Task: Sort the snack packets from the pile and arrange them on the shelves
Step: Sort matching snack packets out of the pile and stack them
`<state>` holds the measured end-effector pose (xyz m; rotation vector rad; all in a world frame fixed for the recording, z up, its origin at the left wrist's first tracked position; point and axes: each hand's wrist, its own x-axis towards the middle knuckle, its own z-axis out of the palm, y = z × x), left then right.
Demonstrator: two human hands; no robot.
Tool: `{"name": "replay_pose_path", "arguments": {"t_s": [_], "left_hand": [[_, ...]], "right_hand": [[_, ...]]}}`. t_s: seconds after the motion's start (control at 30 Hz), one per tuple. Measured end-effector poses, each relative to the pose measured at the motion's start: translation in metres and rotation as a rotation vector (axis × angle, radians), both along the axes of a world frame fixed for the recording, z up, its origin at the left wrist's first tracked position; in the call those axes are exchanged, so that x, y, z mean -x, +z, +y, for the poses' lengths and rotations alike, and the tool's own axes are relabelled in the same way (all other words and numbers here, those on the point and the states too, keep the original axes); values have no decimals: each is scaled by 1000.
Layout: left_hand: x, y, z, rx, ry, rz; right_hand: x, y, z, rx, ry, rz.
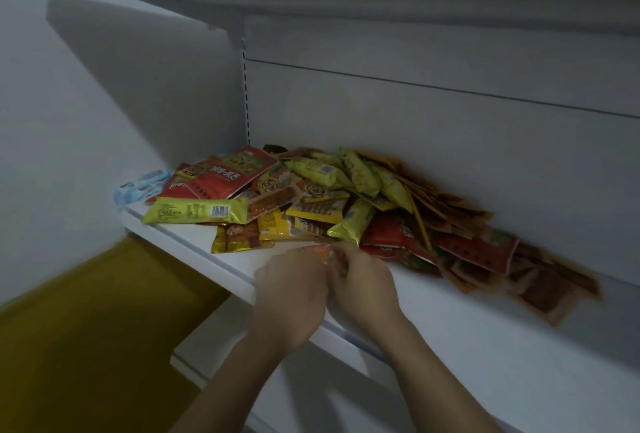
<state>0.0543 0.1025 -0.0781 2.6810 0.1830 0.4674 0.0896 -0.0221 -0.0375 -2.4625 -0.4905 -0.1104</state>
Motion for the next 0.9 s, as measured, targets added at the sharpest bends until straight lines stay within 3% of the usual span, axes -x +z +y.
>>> {"name": "replay_pose_path", "arguments": {"t_s": [0.2, 0.43, 0.6, 0.73, 0.9], "left_hand": [[-1, 4, 9, 51, -34, -29], [-6, 25, 19, 371, -144, -122], [-22, 57, 20, 521, -177, -327], [-47, 80, 16, 403, -183, -292], [-79, 81, 30, -81, -35, -184]], "right_hand": [[1, 0, 2, -95, 13, -90], [-15, 24, 1, -333, 106, -236], [-35, 44, 4, -383, 134, -346], [-61, 56, 4, -341, 126, -375], [-82, 52, -18, -373, -38, -392]]}}
